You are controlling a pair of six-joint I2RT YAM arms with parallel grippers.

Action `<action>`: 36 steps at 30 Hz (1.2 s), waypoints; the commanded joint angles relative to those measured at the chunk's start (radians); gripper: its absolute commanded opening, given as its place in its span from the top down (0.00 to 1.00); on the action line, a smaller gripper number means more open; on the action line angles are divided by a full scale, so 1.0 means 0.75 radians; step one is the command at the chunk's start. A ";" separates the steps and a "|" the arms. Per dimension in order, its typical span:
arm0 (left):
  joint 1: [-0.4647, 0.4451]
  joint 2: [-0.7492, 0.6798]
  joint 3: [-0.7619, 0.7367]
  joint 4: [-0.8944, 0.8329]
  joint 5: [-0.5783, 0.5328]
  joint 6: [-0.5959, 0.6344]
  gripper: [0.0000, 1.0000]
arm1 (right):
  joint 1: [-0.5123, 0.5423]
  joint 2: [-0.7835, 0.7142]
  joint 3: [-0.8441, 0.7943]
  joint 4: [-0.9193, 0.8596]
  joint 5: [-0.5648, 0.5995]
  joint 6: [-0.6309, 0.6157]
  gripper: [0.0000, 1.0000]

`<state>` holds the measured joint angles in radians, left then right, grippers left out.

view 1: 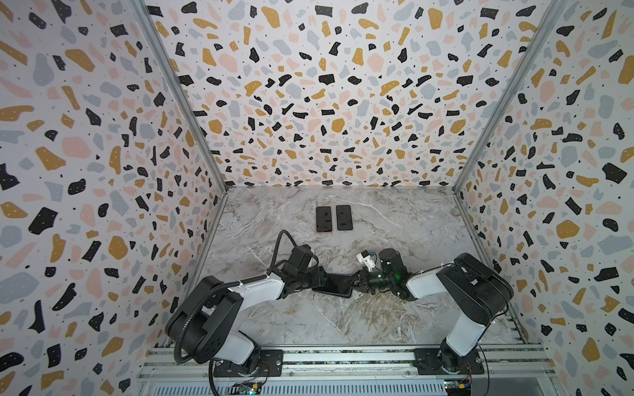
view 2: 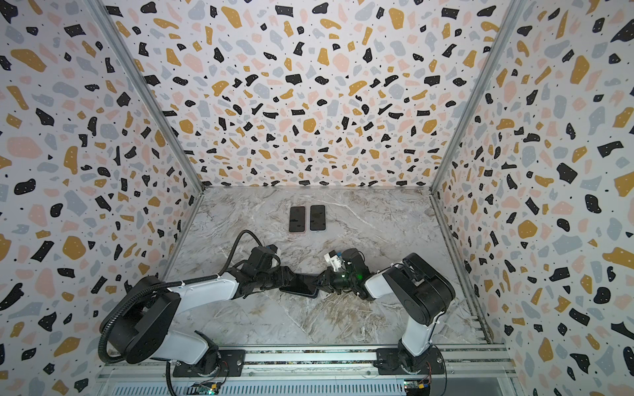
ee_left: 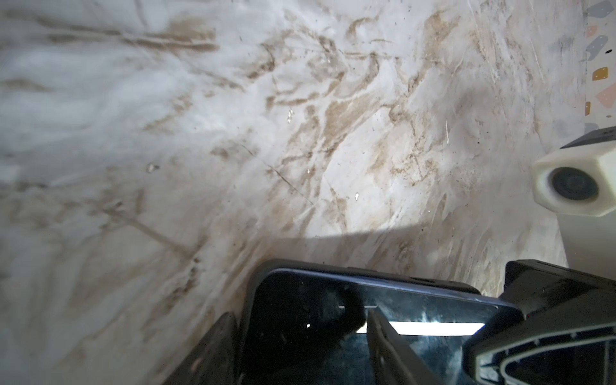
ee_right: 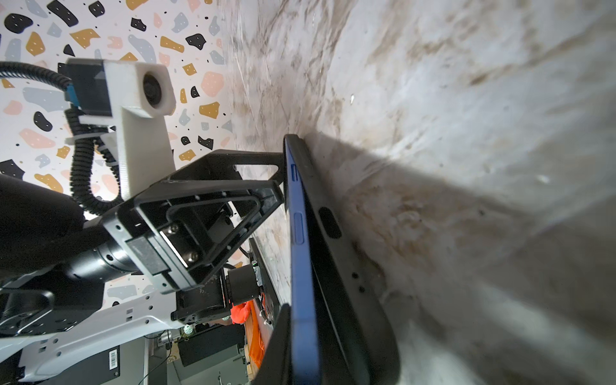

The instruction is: Put the phone into the phone case

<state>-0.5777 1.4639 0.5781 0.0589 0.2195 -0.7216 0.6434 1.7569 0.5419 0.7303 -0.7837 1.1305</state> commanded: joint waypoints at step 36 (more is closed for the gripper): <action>-0.040 0.038 0.035 -0.023 0.084 0.034 0.38 | 0.063 -0.104 0.077 -0.453 0.162 -0.168 0.60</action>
<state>-0.5907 1.4715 0.5896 0.0479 0.2199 -0.6991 0.6849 1.7103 0.5789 0.4793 -0.6956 1.0370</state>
